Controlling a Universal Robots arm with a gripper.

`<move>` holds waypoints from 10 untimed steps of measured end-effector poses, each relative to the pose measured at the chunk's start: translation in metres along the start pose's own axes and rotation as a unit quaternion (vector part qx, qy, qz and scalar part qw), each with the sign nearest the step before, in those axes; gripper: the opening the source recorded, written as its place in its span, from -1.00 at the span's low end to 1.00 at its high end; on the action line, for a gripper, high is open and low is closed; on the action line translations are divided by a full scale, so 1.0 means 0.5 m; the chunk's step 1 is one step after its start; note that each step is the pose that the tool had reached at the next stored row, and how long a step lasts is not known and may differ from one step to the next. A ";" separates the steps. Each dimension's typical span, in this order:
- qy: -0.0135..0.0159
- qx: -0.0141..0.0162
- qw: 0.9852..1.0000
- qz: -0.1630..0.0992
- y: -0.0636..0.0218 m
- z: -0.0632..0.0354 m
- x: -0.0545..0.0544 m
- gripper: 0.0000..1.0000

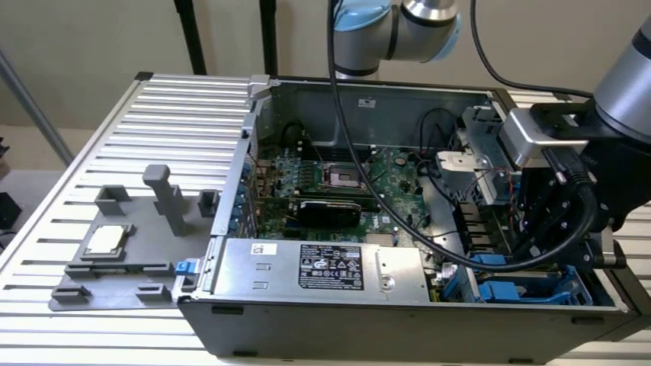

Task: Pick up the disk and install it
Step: 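Insert the second disk wire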

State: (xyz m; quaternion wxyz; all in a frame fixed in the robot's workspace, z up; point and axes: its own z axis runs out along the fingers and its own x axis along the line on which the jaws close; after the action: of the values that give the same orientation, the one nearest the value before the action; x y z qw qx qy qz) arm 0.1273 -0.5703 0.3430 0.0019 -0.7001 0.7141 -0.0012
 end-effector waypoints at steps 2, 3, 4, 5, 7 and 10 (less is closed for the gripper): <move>0.000 0.000 1.000 0.000 0.000 0.000 0.000 -0.67; 0.000 0.000 1.000 0.000 0.000 0.001 0.000 -0.67; 0.000 0.000 1.000 0.000 0.000 0.001 0.000 -0.67; 0.000 0.000 1.000 0.000 -0.001 0.001 0.000 -0.67; 0.000 0.000 1.000 0.000 -0.002 0.001 0.000 -0.67; -0.001 0.000 1.000 0.000 -0.003 0.002 0.000 -0.67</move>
State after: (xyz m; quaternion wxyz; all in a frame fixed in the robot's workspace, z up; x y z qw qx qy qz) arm 0.1290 -0.5703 0.3421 0.0026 -0.7000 0.7141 -0.0012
